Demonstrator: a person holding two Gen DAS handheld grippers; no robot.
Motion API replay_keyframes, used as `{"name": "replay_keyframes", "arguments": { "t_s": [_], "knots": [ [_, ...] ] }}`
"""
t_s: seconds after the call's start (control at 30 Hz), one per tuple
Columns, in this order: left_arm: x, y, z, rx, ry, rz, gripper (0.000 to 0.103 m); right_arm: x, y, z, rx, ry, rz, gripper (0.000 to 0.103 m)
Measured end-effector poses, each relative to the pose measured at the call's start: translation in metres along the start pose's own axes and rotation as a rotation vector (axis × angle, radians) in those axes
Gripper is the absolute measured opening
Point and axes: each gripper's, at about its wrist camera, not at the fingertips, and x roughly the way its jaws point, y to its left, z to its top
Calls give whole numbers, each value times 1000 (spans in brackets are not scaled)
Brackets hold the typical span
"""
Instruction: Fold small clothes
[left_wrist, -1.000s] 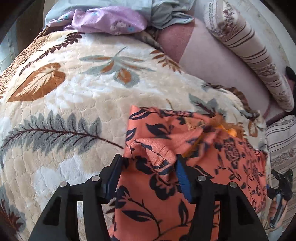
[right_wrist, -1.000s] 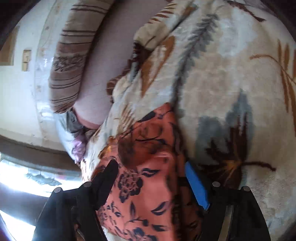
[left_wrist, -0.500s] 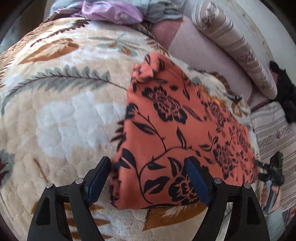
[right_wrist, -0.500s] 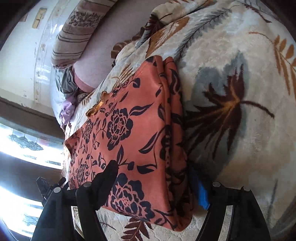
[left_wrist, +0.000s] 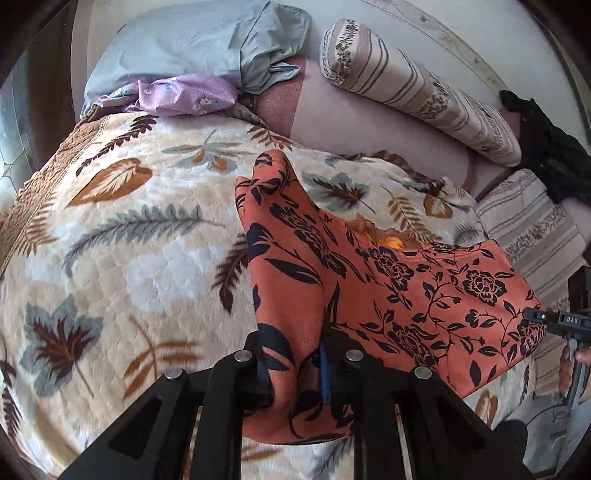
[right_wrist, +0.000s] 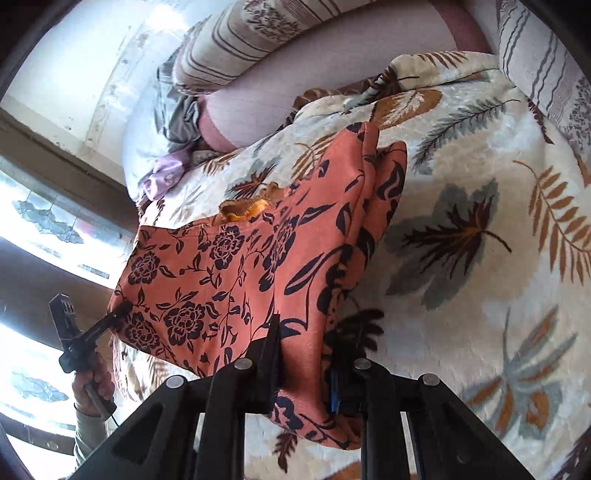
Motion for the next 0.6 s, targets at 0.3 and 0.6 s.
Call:
{"name": "replay_keyframes", "arguments": {
  "t_s": [0.3,0.6],
  "knots": [
    [17,49,-106,-92,113,70,46,-1,-102,-123,197,36,-67,78],
    [62,33,-16,-21,38,36,46,-1,-70,-45,87,-120,-36,78]
  ]
}}
